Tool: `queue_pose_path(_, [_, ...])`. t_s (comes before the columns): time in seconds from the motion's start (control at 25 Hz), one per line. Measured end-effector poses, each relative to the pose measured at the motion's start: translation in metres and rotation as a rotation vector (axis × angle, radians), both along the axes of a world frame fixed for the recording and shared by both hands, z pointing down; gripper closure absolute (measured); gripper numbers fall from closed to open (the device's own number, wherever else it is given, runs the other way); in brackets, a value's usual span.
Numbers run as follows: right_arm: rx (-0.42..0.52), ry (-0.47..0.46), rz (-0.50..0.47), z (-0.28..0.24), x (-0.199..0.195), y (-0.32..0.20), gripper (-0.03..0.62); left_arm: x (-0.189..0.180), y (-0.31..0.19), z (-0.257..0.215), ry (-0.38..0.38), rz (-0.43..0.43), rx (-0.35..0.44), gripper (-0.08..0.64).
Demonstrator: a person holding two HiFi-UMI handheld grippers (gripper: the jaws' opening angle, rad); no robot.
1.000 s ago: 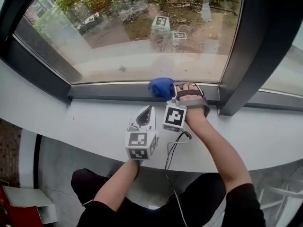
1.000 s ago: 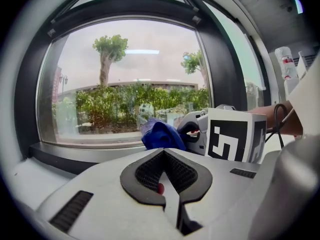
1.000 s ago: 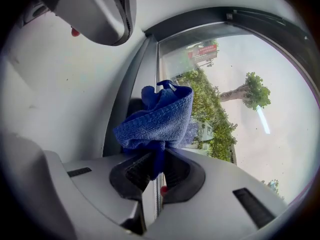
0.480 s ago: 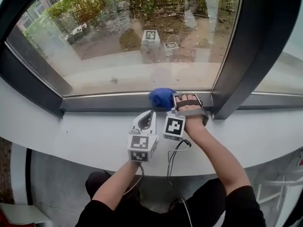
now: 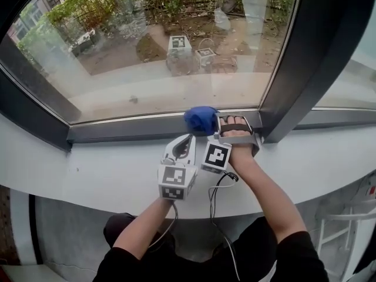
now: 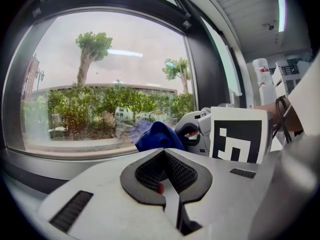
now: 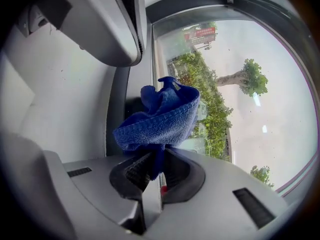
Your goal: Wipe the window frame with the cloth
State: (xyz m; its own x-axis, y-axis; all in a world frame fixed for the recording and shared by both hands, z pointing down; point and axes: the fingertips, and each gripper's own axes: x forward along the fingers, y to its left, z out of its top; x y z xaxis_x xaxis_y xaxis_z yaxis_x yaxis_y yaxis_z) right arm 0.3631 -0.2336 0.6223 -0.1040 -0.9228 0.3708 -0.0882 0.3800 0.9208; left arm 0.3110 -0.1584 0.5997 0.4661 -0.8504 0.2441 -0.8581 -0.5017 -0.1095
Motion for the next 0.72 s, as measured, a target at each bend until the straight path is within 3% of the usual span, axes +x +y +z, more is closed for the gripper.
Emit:
queue_pose_path(0.16, [-0.016,-0.048,0.028,0.0,0.002,0.002,0.571,-0.002,0.001,-0.002,-0.003,0.021,0.018,0.555])
queue_pose_path(0.36, [-0.014,-0.038,0.071,0.001,0.012,0.003,0.571,-0.002,-0.006,-0.001,0.012,0.029,0.017,0.555])
queue_pose_path(0.72, [-0.013,-0.052,0.179,0.002,0.03,0.007,0.571,0.014,0.0,-0.016,-0.022,0.133,0.064,0.555])
